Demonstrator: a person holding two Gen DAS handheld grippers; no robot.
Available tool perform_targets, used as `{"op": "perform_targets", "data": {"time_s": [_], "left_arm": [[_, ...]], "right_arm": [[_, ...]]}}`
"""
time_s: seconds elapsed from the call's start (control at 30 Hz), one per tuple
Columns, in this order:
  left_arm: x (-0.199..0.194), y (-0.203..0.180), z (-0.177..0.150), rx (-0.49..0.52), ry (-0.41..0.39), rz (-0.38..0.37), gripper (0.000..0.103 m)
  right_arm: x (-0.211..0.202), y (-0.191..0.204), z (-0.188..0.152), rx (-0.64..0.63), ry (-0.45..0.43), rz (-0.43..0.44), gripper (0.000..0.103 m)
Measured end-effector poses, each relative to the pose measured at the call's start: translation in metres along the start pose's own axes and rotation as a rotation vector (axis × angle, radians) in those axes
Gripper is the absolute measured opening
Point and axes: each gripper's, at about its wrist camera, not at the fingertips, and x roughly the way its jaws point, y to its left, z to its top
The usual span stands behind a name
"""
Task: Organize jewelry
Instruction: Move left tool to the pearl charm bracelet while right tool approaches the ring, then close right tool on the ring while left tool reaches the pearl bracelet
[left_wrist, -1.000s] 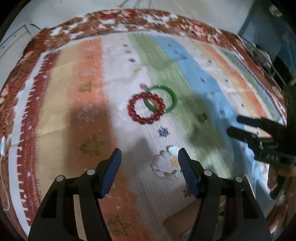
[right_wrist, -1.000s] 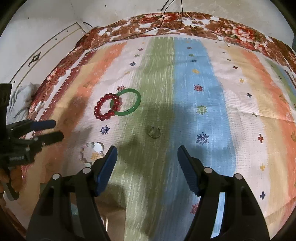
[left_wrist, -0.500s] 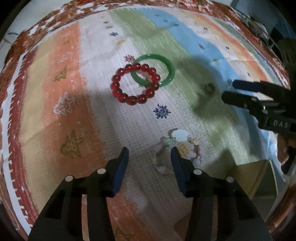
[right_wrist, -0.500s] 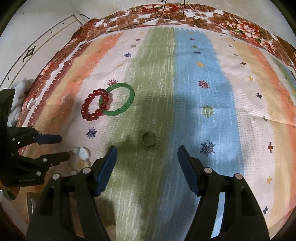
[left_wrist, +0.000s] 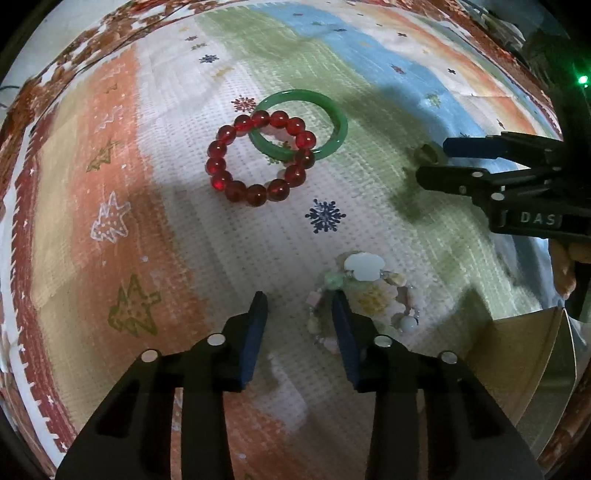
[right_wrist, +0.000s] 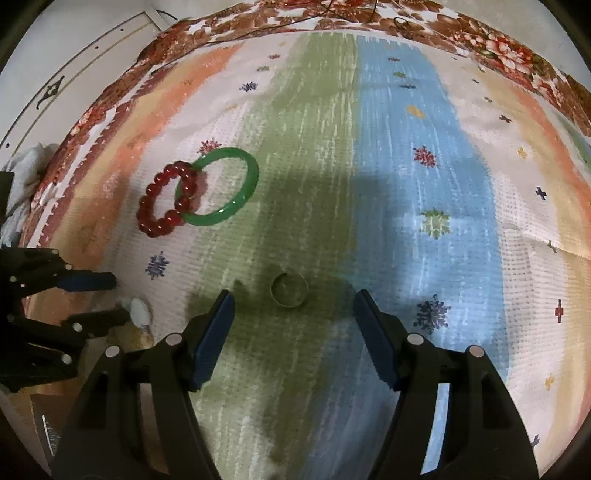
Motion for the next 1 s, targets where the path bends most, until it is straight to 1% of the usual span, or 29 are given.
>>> {"op": "perform_targets", "data": {"time_s": [0.03,0.07,0.17,0.2,0.3,0.33,0.37,0.53,0.7,1.0], "left_arm": [[0.0,0.001,0.0,-0.003,0.0,0.002,0.03],[-0.001,0.003,0.0,-0.006,-0.002,0.003,0.028],[-0.002,0.009,-0.001,-0.021,-0.007,0.014,0.013],[-0.002,0.012,-0.001,-0.023,-0.008,0.017,0.01],[-0.003,0.015,-0.003,-0.035,-0.012,0.007,0.01],[-0.004,0.015,-0.004,-0.036,-0.013,0.008,0.01],[-0.004,0.019,-0.004,-0.036,-0.015,0.008,0.01],[-0.009,0.02,-0.003,-0.05,-0.035,0.016,0.01],[-0.028,0.028,-0.001,-0.082,-0.088,0.007,0.01],[-0.058,0.021,-0.003,-0.09,-0.152,-0.008,0.01]], "right_arm": [[0.001,0.0,0.001,-0.005,-0.002,-0.007,0.066],[0.002,0.001,0.001,-0.009,-0.003,-0.014,0.062],[0.003,0.0,0.001,-0.018,-0.008,-0.037,0.052],[0.002,0.0,0.001,-0.019,-0.009,-0.041,0.05],[0.002,0.0,0.0,-0.031,-0.01,-0.044,0.033],[0.001,0.0,0.0,-0.034,-0.011,-0.041,0.024],[0.001,0.0,0.0,-0.037,-0.011,-0.041,0.022],[-0.002,0.002,-0.003,-0.06,-0.02,-0.04,0.022],[-0.008,0.003,-0.004,-0.057,-0.031,-0.035,0.022],[-0.028,0.015,-0.007,-0.074,-0.063,-0.023,0.022]]}}
